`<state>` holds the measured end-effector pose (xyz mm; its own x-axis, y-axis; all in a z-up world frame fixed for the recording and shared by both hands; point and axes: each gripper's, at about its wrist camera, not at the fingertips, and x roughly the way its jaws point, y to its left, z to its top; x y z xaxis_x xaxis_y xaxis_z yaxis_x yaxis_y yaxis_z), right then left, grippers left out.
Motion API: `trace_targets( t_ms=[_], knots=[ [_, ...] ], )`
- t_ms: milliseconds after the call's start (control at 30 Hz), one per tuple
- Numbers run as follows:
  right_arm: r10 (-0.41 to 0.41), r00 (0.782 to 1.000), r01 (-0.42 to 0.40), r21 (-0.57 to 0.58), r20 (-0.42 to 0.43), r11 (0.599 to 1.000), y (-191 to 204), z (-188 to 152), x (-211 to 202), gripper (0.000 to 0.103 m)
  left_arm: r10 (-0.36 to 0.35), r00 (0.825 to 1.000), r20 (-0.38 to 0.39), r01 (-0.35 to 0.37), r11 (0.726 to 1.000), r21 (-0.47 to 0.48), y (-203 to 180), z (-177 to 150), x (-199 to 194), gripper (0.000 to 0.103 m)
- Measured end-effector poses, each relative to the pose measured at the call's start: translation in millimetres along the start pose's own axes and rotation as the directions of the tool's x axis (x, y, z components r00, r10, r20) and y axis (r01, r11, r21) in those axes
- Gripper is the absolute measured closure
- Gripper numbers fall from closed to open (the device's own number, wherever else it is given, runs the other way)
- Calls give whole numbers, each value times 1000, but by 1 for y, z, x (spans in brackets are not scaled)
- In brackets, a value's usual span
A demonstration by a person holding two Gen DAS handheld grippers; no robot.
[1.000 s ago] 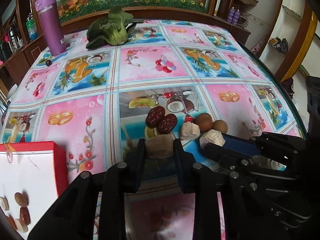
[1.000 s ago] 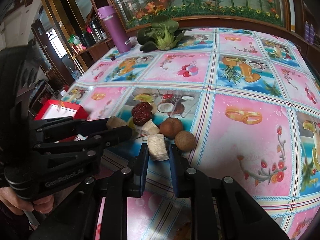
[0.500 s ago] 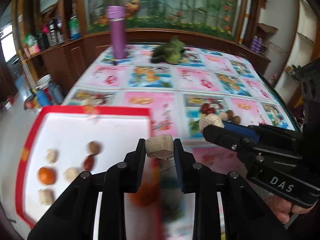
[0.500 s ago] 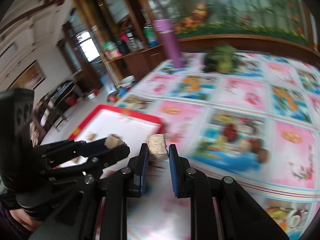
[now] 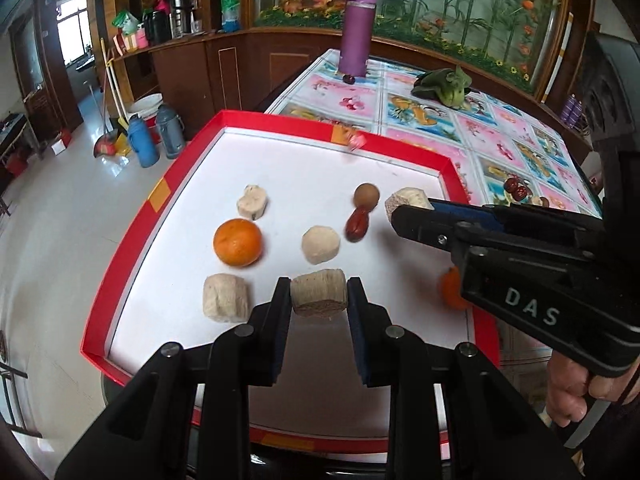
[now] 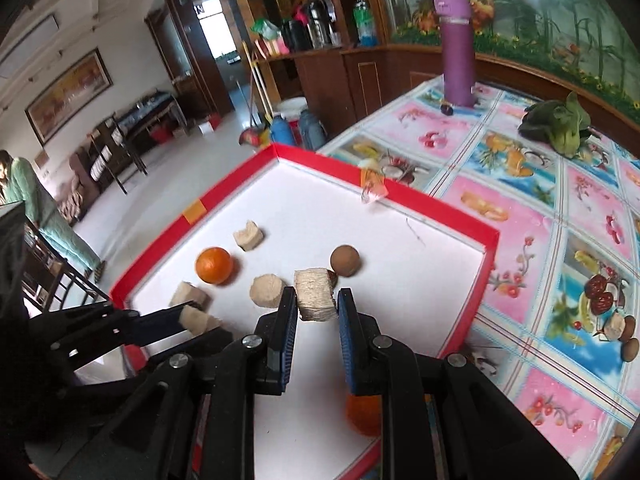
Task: Organize fruits
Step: 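Carry both held cubes over the tray with both grippers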
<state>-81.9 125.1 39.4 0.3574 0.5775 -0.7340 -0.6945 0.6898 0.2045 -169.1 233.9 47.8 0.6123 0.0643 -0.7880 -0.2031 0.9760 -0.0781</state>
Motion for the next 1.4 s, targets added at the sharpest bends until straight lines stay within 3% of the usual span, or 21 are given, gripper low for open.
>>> trace_targets(
  t_ms=[733, 1133, 1233, 1300, 1400],
  knots=[
    [-57, 994, 59, 16, -91, 998, 10, -13, 21, 84, 97, 995, -25, -98, 994, -44, 11, 4, 28, 73],
    [-28, 994, 33, 51, -107, 998, 2, -13, 22, 85, 159, 987, -24, -160, 984, -77, 7, 8, 31, 71],
    [-1, 997, 6, 63, -81, 998, -2, -10, 13, 85, 180, 984, -2, -179, 977, -112, 9, 10, 23, 56],
    [21, 999, -18, 66, -44, 998, -6, -7, 0, 84, 207, 978, 36, -201, 973, -116, 8, 12, 11, 39],
    [37, 999, -39, 84, 26, 996, -14, -2, -23, 78, 222, 969, 112, -207, 970, -129, 4, 20, -12, 24]
  ],
)
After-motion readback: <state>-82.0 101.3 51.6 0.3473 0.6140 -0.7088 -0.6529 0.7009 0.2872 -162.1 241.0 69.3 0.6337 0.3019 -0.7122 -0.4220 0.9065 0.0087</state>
